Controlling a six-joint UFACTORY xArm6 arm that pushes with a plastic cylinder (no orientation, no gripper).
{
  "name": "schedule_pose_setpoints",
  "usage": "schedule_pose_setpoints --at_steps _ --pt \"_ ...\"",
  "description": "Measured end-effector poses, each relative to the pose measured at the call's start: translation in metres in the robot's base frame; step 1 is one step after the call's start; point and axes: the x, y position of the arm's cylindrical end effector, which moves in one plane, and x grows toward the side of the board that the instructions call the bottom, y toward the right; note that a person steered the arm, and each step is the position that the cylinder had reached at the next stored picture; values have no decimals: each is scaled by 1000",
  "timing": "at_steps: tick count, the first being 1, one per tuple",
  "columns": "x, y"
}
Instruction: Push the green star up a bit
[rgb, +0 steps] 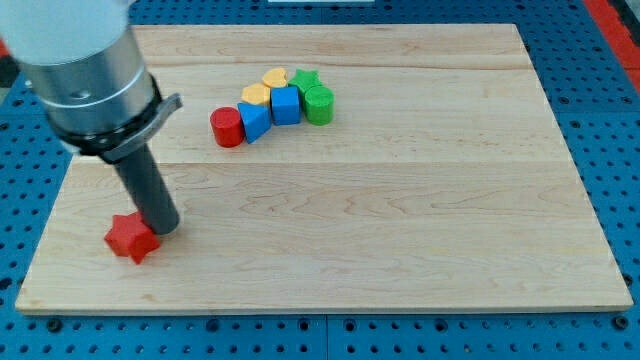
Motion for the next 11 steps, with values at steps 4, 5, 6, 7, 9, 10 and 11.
schedule_pose_setpoints --at_steps 4,5,6,7,9,10,11 --pt "-10 84" --pt "28 117" --pt "69 78" --pt "83 5" --pt "82 -103" --pt "71 -109" --pt "56 -108"
